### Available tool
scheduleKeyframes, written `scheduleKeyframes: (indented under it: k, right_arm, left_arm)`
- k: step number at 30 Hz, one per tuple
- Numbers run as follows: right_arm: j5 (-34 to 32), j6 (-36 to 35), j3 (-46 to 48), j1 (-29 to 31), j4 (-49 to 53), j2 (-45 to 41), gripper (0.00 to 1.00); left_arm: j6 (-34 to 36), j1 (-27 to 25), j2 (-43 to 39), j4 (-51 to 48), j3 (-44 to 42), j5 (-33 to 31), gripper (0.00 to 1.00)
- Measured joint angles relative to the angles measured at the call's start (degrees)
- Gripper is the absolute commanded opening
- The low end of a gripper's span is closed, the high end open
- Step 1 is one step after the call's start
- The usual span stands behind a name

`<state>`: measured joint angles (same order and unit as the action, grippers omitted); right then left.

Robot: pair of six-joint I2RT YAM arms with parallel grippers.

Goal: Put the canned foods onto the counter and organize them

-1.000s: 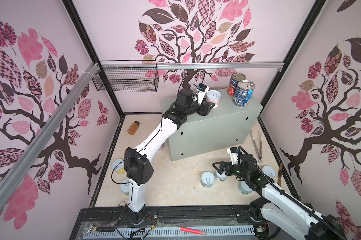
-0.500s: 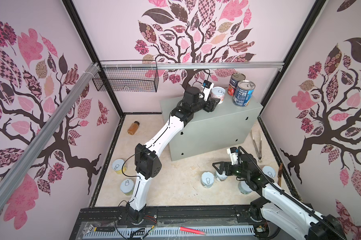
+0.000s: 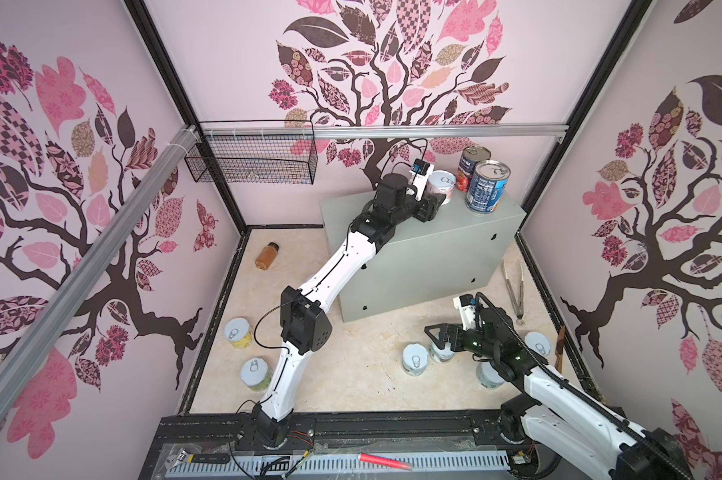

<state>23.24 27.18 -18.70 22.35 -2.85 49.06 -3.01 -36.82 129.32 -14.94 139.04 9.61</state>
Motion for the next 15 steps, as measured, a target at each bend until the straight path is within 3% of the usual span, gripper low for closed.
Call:
scheduleKeyframes:
  k: [15]
  right_arm:
    - [0.3,0.0,0.0,0.0,0.0,0.0,1.0]
  left_arm:
    - [0.0,-0.9,4.6,-0.3,6.5,-3.6,0.7]
